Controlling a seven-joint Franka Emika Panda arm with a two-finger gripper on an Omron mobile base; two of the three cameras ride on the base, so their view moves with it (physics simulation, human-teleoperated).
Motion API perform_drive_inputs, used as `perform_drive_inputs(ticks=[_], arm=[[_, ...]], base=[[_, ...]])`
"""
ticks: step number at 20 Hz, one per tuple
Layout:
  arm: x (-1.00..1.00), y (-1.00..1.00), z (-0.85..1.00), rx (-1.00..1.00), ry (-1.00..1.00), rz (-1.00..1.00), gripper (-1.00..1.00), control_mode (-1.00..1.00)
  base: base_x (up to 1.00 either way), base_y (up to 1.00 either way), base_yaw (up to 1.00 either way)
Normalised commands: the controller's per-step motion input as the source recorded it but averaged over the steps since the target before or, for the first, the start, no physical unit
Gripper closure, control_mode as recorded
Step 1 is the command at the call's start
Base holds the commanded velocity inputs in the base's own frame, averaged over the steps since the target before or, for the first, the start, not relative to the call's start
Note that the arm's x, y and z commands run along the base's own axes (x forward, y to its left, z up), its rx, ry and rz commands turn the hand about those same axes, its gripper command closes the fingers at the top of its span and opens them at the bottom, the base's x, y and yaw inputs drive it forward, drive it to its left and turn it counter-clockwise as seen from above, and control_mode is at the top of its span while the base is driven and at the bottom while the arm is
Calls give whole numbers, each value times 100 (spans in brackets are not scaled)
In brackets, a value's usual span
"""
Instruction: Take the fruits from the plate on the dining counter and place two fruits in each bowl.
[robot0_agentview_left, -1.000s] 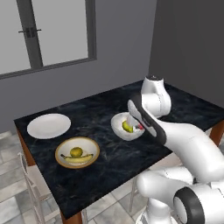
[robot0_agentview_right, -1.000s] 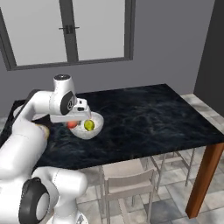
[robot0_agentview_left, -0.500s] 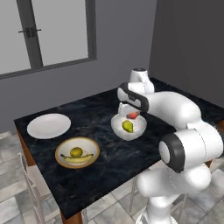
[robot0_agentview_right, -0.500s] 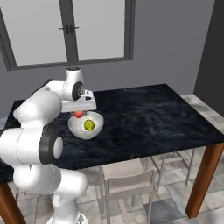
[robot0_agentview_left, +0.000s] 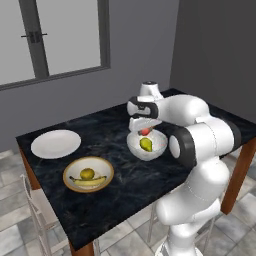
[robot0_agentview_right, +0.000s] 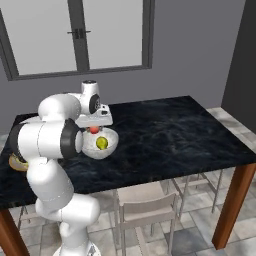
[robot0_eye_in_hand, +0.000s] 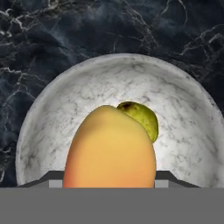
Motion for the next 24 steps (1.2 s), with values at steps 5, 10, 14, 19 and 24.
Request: perform_drive_inputs(ticks=[5, 10, 14, 19, 24], arm=[[0, 2, -31, 0, 0, 2, 100, -100], [0, 10, -26, 0, 0, 5, 100, -100], [0, 6, -19, 0, 0, 7, 100, -100], [0, 0, -2, 0, 0, 1, 100, -100], [0, 0, -11, 0, 1, 1, 100, -100]], base=[[0, 0, 0], [0, 0, 0], [0, 0, 0], [0, 0, 0], [0, 0, 0]])
